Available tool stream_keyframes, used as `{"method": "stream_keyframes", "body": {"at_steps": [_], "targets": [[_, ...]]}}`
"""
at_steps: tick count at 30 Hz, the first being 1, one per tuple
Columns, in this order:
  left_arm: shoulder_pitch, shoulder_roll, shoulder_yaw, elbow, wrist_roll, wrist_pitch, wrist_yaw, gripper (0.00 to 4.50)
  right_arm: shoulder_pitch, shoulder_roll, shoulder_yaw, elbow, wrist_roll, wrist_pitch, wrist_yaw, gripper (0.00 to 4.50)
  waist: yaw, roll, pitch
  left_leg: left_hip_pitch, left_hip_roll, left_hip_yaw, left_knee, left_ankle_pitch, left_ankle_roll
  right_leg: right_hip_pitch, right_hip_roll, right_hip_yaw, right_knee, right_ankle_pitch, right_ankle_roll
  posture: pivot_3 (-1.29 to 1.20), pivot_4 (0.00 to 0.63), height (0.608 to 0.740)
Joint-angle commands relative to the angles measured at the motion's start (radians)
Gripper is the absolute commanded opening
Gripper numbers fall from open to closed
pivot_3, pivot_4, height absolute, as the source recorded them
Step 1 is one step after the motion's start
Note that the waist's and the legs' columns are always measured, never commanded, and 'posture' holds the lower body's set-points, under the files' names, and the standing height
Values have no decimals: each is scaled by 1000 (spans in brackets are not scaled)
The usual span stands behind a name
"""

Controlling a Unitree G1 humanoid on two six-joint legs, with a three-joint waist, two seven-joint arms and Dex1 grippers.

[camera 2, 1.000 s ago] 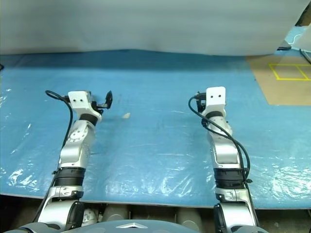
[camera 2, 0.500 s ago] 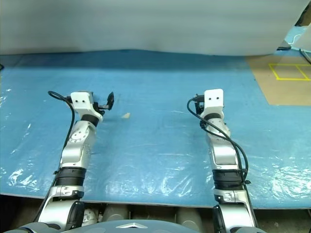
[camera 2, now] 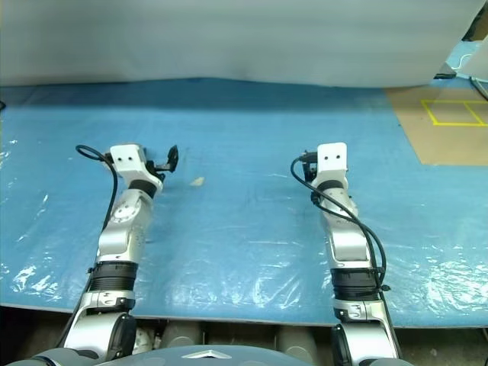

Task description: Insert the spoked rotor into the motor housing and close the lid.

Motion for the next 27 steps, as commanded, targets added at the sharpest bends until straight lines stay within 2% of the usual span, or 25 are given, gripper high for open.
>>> {"method": "stream_keyframes", "body": {"at_steps": [1,27], "targets": [[-11,8,5,-25,2,-18,-3,4480,-4,-10,-8,-35,-7,-18,1,3253,0,0,0,0,0,0,0,0,0,0,0,0,0,0,0,0,150,740],[-46,8,-7,14,8,-57,-26,4480,-10,-3,-4,-30,-8,-27,-11,3253,0,0,0,0,0,0,0,0,0,0,0,0,0,0,0,0,150,740]]}}
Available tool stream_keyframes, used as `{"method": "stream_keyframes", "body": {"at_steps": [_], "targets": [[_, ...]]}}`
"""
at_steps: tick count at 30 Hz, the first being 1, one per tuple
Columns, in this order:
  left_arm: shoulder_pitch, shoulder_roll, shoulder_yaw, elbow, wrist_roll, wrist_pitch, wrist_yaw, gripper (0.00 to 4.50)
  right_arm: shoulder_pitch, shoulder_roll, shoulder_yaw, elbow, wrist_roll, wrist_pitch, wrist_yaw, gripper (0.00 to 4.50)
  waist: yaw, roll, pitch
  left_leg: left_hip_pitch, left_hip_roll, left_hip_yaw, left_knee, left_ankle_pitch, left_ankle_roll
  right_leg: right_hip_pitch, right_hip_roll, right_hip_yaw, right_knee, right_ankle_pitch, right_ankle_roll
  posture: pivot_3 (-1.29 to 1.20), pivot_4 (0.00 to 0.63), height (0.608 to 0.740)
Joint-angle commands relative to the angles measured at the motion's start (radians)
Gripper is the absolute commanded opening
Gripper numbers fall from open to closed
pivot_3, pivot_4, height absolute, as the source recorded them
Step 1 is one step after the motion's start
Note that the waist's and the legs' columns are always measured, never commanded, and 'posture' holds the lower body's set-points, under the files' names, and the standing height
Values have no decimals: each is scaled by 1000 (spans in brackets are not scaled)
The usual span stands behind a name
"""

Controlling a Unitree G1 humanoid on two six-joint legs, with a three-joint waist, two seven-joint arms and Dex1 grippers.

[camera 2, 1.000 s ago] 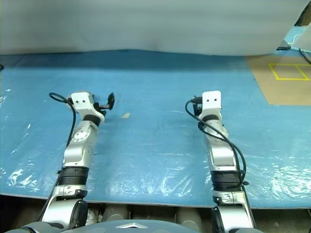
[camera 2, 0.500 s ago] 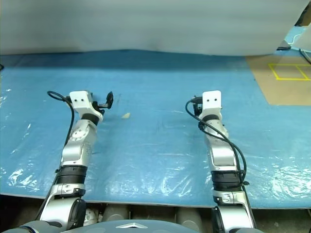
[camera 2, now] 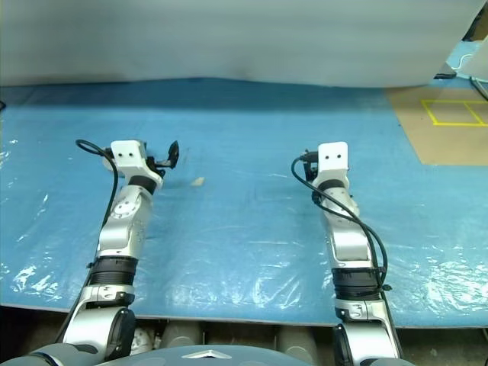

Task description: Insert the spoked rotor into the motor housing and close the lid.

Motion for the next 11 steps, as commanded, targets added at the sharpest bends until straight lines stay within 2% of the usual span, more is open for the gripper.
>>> {"method": "stream_keyframes", "body": {"at_steps": [1,11], "targets": [[-8,-6,-3,-37,-4,-10,-4,4480,-9,3,-4,-32,-8,-19,-9,3253,0,0,0,0,0,0,0,0,0,0,0,0,0,0,0,0,150,740],[-40,-15,-18,-22,2,-3,-7,4480,-2,5,-14,-55,-10,-10,-25,3253,0,0,0,0,0,0,0,0,0,0,0,0,0,0,0,0,150,740]]}}
